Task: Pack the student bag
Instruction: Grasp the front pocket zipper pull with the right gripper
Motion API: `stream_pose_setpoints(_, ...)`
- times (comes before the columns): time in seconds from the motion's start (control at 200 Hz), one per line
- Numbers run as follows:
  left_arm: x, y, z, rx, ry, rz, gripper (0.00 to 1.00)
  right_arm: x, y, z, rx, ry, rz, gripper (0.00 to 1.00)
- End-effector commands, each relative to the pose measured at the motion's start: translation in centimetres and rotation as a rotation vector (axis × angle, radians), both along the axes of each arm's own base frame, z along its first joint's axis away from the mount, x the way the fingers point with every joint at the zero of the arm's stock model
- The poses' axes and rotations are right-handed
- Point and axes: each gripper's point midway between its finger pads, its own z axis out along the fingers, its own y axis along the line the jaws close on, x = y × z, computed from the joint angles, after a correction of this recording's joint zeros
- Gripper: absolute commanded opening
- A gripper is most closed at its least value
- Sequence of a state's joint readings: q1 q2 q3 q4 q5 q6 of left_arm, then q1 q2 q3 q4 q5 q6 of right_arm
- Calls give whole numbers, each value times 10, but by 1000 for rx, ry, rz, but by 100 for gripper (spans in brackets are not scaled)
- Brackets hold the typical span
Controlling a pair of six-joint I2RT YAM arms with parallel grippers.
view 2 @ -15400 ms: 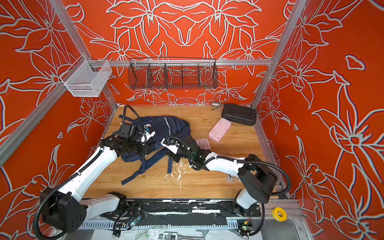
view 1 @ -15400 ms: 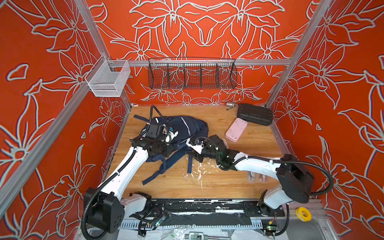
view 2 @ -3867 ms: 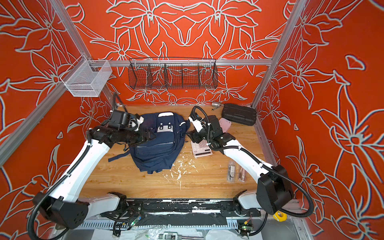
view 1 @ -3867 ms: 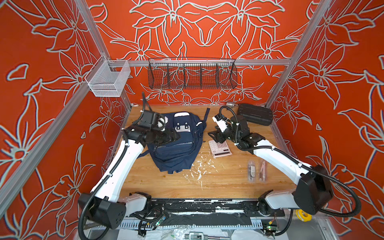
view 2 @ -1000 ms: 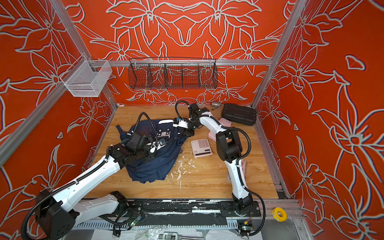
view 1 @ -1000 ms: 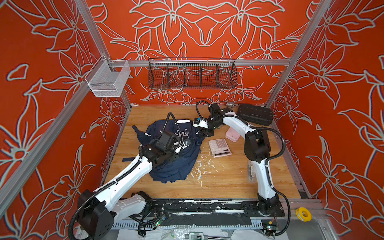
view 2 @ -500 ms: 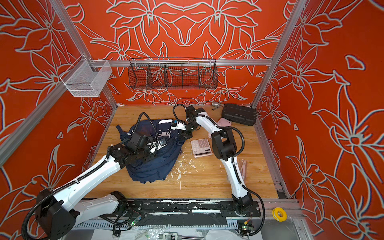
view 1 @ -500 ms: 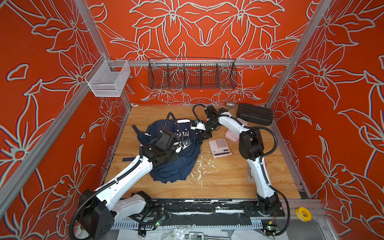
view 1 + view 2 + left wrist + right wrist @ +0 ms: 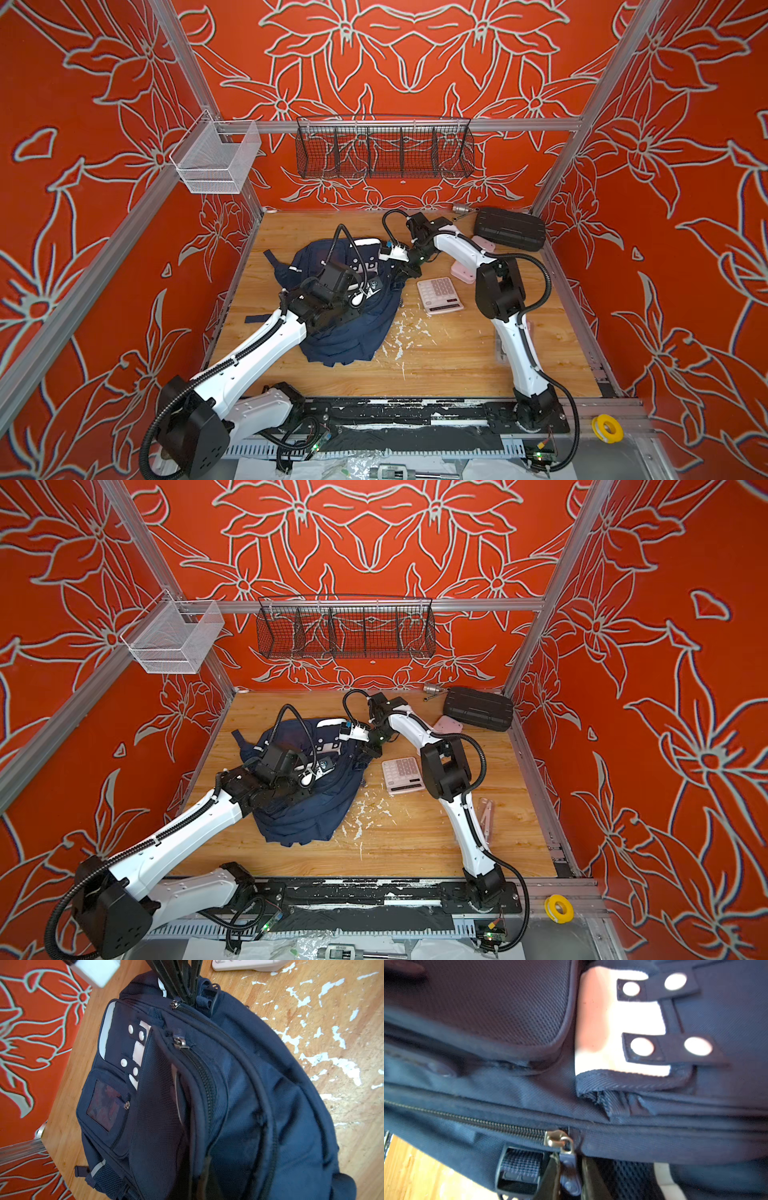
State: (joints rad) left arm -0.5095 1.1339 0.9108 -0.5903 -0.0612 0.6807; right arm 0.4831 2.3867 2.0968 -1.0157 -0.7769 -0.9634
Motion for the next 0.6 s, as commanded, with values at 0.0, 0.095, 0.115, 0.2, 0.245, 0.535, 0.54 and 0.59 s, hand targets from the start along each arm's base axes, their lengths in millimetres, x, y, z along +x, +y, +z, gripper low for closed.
stream_pose_setpoints(0.0, 14, -6, 19, -44, -62, 12, 0, -6, 4, 16, 39, -30, -2, 13)
stream_pose_setpoints(0.095, 14, -7, 20, -49, -63, 15, 0, -8, 5, 17, 65, -42, -15, 11)
stream_pose_setpoints(0.115, 14, -7, 19, -48, -61, 15, 0, -8, 5, 17, 71, -43, -17, 12)
stream_pose_setpoints(0.2, 14, -6, 18, -47, -58, 17, 0, -12, 7, 20, 87, -26, -12, 22)
stream_pose_setpoints(0.245, 13, -7, 17, -46, -57, 16, 0, -12, 6, 20, 89, -19, -9, 24)
stream_pose_setpoints(0.535, 12, -4, 13, -27, -49, 17, 0, -20, -2, 26, 98, 85, 7, 31)
stream_pose_setpoints(0.54, 12, -4, 13, -27, -49, 17, 0, -20, -2, 26, 99, 85, 7, 31)
stream_pose_setpoints(0.59, 12, -3, 13, -26, -48, 18, 0, -20, -4, 25, 89, 103, 4, 29)
